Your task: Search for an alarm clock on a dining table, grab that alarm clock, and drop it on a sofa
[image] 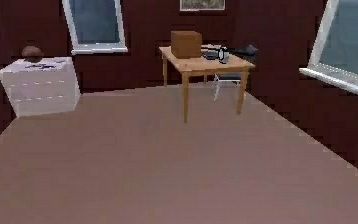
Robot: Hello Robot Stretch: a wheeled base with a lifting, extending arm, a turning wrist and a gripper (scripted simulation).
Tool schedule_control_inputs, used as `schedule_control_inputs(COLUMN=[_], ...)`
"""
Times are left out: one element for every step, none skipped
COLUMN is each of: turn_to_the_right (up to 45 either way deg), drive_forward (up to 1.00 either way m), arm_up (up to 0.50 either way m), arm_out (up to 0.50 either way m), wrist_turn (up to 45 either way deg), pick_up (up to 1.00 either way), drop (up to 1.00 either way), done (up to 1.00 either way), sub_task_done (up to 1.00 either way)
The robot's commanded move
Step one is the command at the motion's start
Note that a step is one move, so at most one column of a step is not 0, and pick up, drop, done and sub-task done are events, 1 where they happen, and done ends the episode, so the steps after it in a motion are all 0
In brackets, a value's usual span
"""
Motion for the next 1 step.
schedule_control_inputs(turn_to_the_right=[-3.0], drive_forward=[0.0], arm_up=[0.0], arm_out=[0.0], wrist_turn=[0.0], pick_up=[0.0], drop=[0.0], done=[0.0], sub_task_done=[0.0])
